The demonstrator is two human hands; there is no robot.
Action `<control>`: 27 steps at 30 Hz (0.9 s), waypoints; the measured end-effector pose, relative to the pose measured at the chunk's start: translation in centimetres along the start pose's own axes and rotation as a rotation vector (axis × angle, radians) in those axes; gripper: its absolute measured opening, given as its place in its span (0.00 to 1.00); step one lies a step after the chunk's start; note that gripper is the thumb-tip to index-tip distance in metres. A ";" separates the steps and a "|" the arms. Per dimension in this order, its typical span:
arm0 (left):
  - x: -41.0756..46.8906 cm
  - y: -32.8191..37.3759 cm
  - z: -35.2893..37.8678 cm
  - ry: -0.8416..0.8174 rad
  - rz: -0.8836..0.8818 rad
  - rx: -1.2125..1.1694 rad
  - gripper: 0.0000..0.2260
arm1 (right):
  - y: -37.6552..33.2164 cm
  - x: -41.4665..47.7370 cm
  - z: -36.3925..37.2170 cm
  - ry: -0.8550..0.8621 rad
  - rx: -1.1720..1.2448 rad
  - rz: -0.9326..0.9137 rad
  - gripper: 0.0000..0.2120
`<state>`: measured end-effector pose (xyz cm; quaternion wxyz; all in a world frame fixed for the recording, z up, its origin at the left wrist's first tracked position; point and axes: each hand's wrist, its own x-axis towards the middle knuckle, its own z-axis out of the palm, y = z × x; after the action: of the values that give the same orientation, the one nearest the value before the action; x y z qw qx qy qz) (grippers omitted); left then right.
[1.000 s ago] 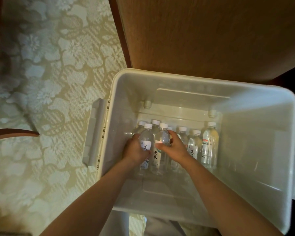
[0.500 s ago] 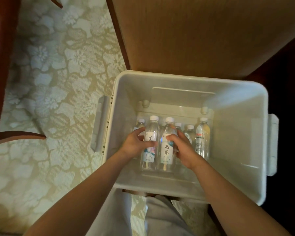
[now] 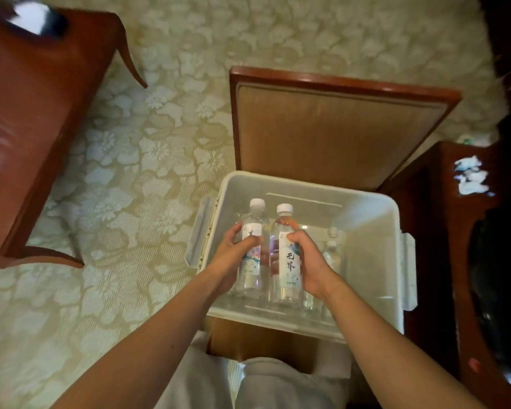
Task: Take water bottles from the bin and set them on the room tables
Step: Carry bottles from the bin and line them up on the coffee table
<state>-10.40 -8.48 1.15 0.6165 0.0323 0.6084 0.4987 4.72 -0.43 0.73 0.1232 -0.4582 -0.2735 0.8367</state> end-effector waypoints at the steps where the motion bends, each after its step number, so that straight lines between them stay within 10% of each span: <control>1: -0.9 0.6 -0.2 0.007 0.017 0.002 0.25 | -0.3 -0.4 0.9 -0.006 -0.021 -0.004 0.17; 27: -27.2 9.3 -27.4 0.166 0.462 -0.133 0.16 | 8.0 -10.2 37.8 -0.345 -0.358 -0.156 0.22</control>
<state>-30.73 -37.16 19.64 0.4349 0.0889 0.5990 0.6664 -20.86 -24.66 19.59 0.0557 -0.3006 -0.4688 0.8287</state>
